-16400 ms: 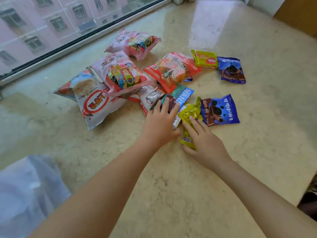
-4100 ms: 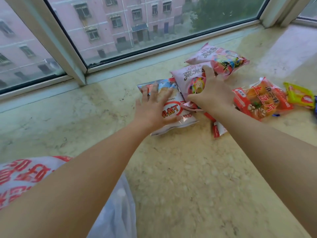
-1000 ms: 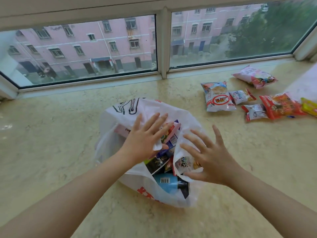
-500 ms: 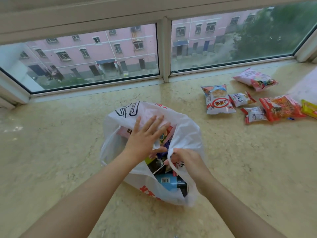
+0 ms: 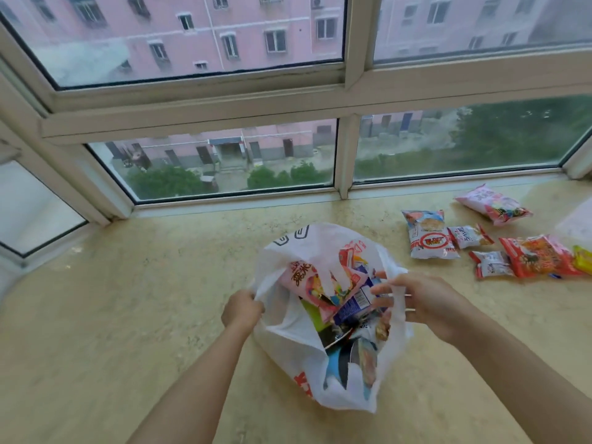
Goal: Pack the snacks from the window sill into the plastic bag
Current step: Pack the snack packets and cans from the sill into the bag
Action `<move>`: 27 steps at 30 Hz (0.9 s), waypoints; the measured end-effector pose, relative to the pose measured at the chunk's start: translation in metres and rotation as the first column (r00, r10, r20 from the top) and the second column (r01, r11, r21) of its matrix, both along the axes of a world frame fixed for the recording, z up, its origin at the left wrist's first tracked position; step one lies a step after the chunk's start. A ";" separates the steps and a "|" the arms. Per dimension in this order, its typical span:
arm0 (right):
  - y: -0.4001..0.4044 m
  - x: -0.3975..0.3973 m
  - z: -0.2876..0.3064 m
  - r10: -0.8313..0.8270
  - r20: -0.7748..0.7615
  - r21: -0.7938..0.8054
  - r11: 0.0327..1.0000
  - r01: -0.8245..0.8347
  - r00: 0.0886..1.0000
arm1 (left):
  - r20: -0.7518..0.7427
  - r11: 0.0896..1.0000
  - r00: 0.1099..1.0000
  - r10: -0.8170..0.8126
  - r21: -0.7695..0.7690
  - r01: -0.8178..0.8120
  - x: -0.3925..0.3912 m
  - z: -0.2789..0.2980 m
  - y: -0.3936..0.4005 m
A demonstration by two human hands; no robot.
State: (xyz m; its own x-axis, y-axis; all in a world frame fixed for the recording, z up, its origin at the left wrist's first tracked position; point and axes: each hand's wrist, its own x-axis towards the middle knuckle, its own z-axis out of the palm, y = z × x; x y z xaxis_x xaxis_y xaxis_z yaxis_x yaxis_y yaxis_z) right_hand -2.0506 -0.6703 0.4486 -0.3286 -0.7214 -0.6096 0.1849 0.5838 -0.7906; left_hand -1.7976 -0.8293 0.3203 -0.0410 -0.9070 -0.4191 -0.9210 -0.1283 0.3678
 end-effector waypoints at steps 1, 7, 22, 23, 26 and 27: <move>-0.001 -0.002 0.006 -0.008 -0.014 0.006 1.000 0.008 1.000 | -0.154 0.996 0.985 0.080 0.058 -0.072 -0.001 0.010 -0.004; -0.009 -0.009 0.036 -0.149 -0.018 -0.012 0.989 0.148 0.989 | -0.654 0.847 0.582 0.483 0.518 -0.120 -0.005 0.096 -0.025; -0.039 -0.025 0.134 -0.354 0.126 -0.270 0.887 0.375 0.927 | -0.862 0.933 0.411 0.297 0.354 0.067 -0.009 0.266 -0.054; -0.037 -0.029 0.136 -0.346 0.105 -0.301 0.883 0.361 0.933 | -0.876 0.939 0.396 0.277 0.334 0.080 -0.008 0.273 -0.057; -0.030 -0.034 0.134 -0.317 0.052 -0.327 0.890 0.316 0.947 | -0.874 0.940 0.427 0.233 0.315 0.132 0.001 0.280 -0.064; -0.030 -0.034 0.130 -0.316 0.049 -0.312 0.896 0.315 0.947 | -0.851 0.940 0.482 0.208 0.309 0.142 0.003 0.278 -0.063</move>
State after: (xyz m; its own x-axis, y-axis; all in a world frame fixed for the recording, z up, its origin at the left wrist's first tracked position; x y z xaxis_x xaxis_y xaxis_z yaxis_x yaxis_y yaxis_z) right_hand -2.0842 -0.6999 0.5785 -0.5721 -0.7323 -0.3694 0.3158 0.2190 -0.9232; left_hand -1.7941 -0.8927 0.5986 -0.5106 -0.7483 -0.4234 -0.1440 -0.4110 0.9002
